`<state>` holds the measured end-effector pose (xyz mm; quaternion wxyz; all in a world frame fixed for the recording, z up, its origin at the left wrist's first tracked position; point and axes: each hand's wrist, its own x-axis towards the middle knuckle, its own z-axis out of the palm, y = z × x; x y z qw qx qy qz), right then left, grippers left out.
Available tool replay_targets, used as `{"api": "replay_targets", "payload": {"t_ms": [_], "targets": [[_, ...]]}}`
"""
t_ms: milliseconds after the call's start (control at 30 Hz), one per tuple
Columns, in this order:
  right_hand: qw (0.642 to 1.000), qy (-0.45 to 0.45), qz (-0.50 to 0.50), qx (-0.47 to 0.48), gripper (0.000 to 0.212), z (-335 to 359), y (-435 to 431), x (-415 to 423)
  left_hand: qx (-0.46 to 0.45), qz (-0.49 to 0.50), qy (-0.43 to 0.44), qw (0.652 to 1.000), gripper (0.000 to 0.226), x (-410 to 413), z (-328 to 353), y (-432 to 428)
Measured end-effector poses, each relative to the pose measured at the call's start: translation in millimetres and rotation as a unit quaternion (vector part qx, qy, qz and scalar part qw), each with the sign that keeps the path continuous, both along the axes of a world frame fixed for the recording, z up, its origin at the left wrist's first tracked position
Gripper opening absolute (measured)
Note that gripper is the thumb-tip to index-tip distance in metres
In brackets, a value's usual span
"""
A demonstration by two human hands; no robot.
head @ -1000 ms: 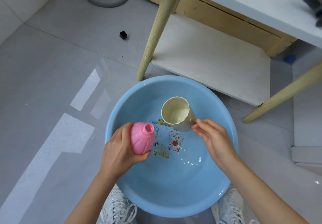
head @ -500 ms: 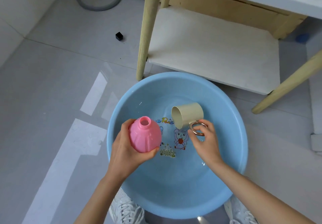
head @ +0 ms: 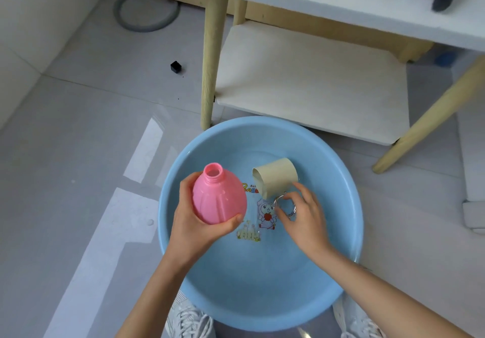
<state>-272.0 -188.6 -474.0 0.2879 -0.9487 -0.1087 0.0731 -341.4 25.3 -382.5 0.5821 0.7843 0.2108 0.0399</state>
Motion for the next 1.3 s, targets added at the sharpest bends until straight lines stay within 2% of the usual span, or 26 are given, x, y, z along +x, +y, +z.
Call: {"api": "replay_targets", "payload": {"t_ms": [267, 700, 967, 1100, 1233, 1300], "targets": [[0.99, -0.033, 0.065, 0.12, 0.033, 99.8, -1.5, 14.2, 0.003, -0.005, -0.025, 1.0, 0.091, -0.6, 48.1, -10.5], [0.97, -0.166, 0.068, 0.166, 0.029, 283.9, -13.0, 29.7, -0.041, -0.037, -0.084, 0.995, 0.089, 4.3, 171.0, -15.6], [0.969, -0.191, 0.058, 0.146, 0.039, 339.7, -20.3, 72.7, -0.045, -0.058, -0.097, 0.993, 0.091, 11.6, 222.5, -19.1], [0.982, -0.167, 0.062, 0.065, 0.048, 348.0, -26.5, 113.2, -0.057, -0.058, -0.1, 0.992, 0.094, 20.2, 238.3, -21.8], [0.988, -0.146, 0.055, 0.016, 0.032, 342.2, -30.4, 139.7, -0.063, -0.061, -0.1, 0.991, 0.096, 30.5, 245.1, -25.9], [0.989, -0.135, 0.053, 0.005, 0.035, 338.6, -30.8, 146.5, -0.062, -0.062, -0.098, 0.991, 0.095, 36.9, 247.0, -27.3]]}}
